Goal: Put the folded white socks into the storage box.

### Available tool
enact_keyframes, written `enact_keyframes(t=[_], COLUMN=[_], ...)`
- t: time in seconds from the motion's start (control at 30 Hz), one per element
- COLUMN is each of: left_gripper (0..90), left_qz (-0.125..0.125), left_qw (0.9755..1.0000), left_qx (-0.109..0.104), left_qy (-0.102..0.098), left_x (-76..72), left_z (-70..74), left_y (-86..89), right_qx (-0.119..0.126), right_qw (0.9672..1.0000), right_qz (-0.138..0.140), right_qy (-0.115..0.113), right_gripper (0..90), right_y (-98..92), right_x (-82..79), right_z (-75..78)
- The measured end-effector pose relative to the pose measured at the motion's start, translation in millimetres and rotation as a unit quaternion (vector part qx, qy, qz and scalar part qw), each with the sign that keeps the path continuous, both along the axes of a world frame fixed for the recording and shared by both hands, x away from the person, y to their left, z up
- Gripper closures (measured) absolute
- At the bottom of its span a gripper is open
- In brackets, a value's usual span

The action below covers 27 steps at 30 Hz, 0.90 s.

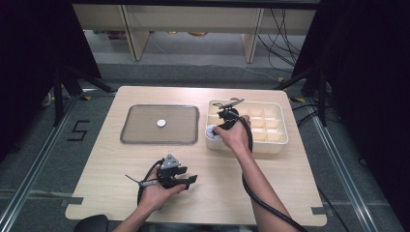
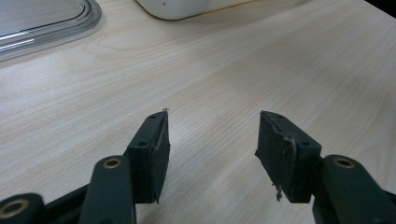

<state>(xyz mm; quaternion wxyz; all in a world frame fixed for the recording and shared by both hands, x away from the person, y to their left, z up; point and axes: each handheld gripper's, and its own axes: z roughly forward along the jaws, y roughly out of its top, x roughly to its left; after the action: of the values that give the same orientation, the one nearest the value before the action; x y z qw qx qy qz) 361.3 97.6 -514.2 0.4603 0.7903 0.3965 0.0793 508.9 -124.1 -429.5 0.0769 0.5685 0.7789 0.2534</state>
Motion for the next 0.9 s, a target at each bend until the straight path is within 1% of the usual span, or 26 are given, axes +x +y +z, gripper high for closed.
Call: enact_keyframes(t=[0.03, 0.07, 0.1, 0.13, 0.17, 0.2, 0.23, 0.3, 0.33, 0.37, 0.4, 0.43, 0.47, 0.5, 0.53, 0.57, 0.6, 0.63, 0.67, 0.7, 0.73, 0.77, 0.8, 0.83, 0.87, 0.9], left_gripper=[43.6, 43.5, 43.6, 43.6, 43.6, 43.6, 43.6, 43.6, 43.6, 43.6, 43.6, 43.6, 43.6, 43.6, 43.6, 43.6, 43.6, 43.6, 43.6, 43.6, 43.6, 43.6, 43.6, 43.6, 43.6, 43.6], left_qz=[0.000, -0.001, 0.000, 0.001, 0.001, 0.004, 0.004, 0.002, -0.002, -0.003, -0.005, -0.003, -0.002, -0.001, -0.001, -0.004, -0.002, -0.002, 0.000, 0.002, 0.001, 0.002, 0.002, 0.000, 0.000, 0.000], left_qw=[1.0000, 1.0000, 1.0000, 1.0000, 1.0000, 1.0000, 1.0000, 1.0000, 1.0000, 1.0000, 1.0000, 1.0000, 1.0000, 1.0000, 1.0000, 1.0000, 1.0000, 1.0000, 1.0000, 1.0000, 1.0000, 1.0000, 1.0000, 1.0000, 1.0000, 1.0000], left_qx=[0.000, 0.001, 0.000, -0.001, -0.005, -0.002, -0.002, -0.003, 0.003, 0.003, 0.007, 0.000, 0.000, 0.001, 0.000, 0.001, -0.001, -0.001, -0.001, 0.000, -0.001, -0.001, -0.001, -0.002, -0.002, -0.003], left_qy=[0.000, 0.001, 0.000, -0.002, -0.002, -0.002, -0.003, -0.002, -0.003, -0.002, -0.002, 0.001, 0.001, 0.001, -0.001, 0.002, 0.000, 0.000, 0.000, -0.001, -0.001, 0.000, 0.000, 0.000, 0.002, 0.000], left_x=[0.0, 0.0, -0.2, -0.2, -0.4, -0.9, -0.7, -0.3, 0.0, 0.0, 0.2, 0.0, 0.0, 0.0, -0.1, 0.0, -0.1, -0.1, -0.1, -0.2, 0.0, -0.2, -0.2, 0.0, 0.0, 0.3], left_z=[0.0, 0.2, 0.1, -0.1, 0.1, 0.7, 0.6, 0.1, 0.3, 0.2, 0.3, 0.1, -0.1, -0.2, -0.4, 0.0, -0.3, -0.3, -0.4, -0.4, -0.6, -0.5, -0.4, -0.3, -0.1, -0.4], left_y=[0.1, 0.1, -0.2, -0.4, -0.8, -0.9, -0.8, -0.9, 0.0, -0.1, 0.7, -0.2, -0.2, -0.2, -0.3, 0.1, -0.1, -0.1, -0.2, -0.4, -0.6, -0.7, -0.6, -0.5, -0.2, -0.2], right_qx=[0.004, 0.007, 0.016, 0.016, 0.017, 0.010, 0.022, 0.025, 0.031, 0.030, 0.029, 0.028, 0.035, 0.029, 0.030, 0.030, 0.025, 0.022, 0.023, 0.011, 0.011, 0.006, 0.006, 0.003, -0.003, 0.000], right_qw=[0.9998, 0.9998, 0.9997, 0.9996, 0.9994, 0.9987, 0.9988, 0.9975, 0.9978, 0.9973, 0.9977, 0.9976, 0.9976, 0.9968, 0.9969, 0.9973, 0.9976, 0.9972, 0.9978, 0.9978, 0.9981, 0.9971, 0.9974, 0.9982, 0.9980, 0.9983], right_qz=[0.008, 0.001, -0.004, -0.005, 0.002, 0.014, 0.014, 0.027, 0.026, 0.030, 0.025, 0.024, 0.026, 0.035, 0.035, 0.031, 0.029, 0.035, 0.029, 0.029, 0.027, 0.041, 0.037, 0.028, 0.031, 0.028], right_qy=[-0.015, -0.016, -0.019, -0.024, -0.030, -0.047, -0.041, -0.060, -0.052, -0.059, -0.056, -0.059, -0.053, -0.065, -0.065, -0.060, -0.057, -0.063, -0.056, -0.058, -0.055, -0.063, -0.061, -0.053, -0.055, -0.051], right_gripper=[55.8, 56.4, 57.5, 60.1, 63.5, 69.0, 74.3, 80.2, 82.0, 82.5, 82.5, 82.4, 81.9, 80.9, 80.2, 80.2, 80.9, 82.7, 84.5, 86.4, 87.1, 87.8, 88.2, 88.6, 88.9, 89.1], right_y=[-4.6, -5.5, -6.9, -8.1, -10.1, -12.6, -13.7, -14.9, -13.1, -13.1, -11.6, -10.5, -9.7, -10.7, -10.0, -8.0, -7.3, -6.8, -5.7, -4.7, -3.8, -5.4, -3.5, -1.1, -1.0, 0.9], right_x=[-0.8, -2.0, -3.5, -3.8, -4.3, -3.0, -3.8, -2.1, -2.3, -0.2, -0.5, 0.7, 1.3, 3.4, 3.9, 4.5, 4.3, 5.4, 4.7, 5.0, 5.3, 7.1, 7.4, 7.2, 8.1, 7.3], right_z=[2.3, 5.3, 8.6, 10.1, 11.8, 12.2, 14.1, 14.2, 14.6, 12.9, 12.3, 10.4, 9.1, 6.0, 4.7, 3.4, 2.8, 1.3, 1.8, 1.7, 1.8, 0.1, -0.7, -1.4, -3.3, -4.7])
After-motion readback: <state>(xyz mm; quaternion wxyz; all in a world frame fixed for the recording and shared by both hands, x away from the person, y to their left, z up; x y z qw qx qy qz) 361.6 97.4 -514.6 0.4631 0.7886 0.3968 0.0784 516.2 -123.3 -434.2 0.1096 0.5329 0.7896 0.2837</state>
